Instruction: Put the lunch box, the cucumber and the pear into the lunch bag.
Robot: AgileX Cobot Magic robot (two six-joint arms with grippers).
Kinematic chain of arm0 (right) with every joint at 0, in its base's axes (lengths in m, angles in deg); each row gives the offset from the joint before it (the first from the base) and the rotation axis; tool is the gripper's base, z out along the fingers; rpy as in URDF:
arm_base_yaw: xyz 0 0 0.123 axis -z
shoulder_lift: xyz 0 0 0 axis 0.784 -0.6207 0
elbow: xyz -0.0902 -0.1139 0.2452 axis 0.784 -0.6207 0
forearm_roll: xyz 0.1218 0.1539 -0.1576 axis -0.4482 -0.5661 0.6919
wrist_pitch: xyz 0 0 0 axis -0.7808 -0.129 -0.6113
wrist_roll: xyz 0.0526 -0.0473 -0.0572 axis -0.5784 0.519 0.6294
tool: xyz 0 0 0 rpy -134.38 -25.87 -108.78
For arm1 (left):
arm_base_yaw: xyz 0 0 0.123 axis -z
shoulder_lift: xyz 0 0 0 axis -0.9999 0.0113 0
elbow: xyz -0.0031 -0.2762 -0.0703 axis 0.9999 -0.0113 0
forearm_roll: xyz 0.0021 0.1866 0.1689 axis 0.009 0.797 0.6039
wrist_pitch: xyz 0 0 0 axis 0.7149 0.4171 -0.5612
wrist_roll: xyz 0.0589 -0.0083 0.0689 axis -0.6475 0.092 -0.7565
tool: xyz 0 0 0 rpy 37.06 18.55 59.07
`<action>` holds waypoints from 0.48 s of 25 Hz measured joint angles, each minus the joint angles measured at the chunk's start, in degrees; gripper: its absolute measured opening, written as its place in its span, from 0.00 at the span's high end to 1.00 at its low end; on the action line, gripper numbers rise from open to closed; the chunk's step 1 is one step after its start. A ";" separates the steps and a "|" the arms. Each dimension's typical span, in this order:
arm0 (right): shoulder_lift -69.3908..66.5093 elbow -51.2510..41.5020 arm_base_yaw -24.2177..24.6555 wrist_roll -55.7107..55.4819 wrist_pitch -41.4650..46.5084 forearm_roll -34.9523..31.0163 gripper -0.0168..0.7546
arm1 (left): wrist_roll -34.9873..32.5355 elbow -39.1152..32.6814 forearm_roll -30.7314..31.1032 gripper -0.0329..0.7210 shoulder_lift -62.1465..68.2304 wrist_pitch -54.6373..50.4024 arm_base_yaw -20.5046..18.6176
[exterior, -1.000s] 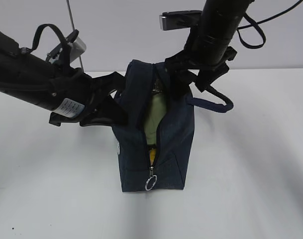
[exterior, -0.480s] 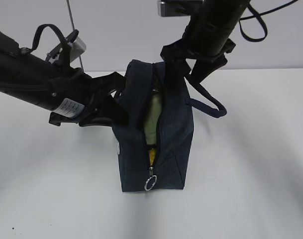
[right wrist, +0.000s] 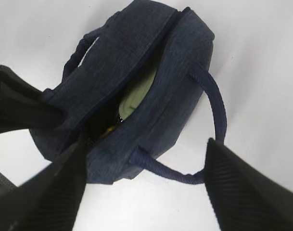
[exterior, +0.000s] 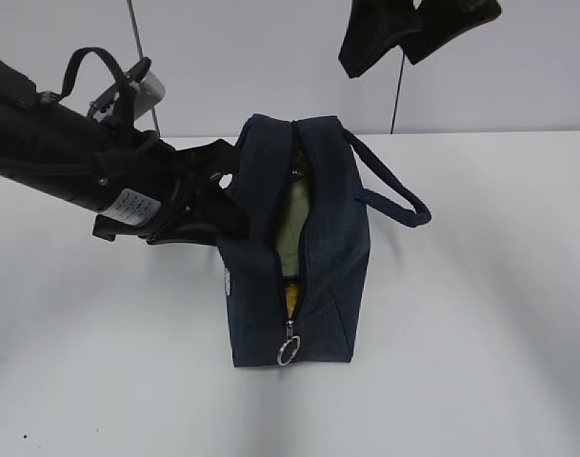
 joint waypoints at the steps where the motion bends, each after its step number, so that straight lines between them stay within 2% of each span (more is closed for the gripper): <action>1: 1.18 -1.19 0.00 0.00 0.11 0.00 0.22 | -0.21 0.00 0.19 0.74 0.00 0.00 0.00; 7: 9.01 -10.38 0.00 0.81 0.11 -0.02 0.26 | -3.27 0.00 2.51 0.69 -0.58 -0.11 0.00; 12: 14.87 -21.74 0.00 1.57 -1.38 -0.32 0.27 | -4.40 0.06 6.18 0.68 -1.50 -0.47 0.00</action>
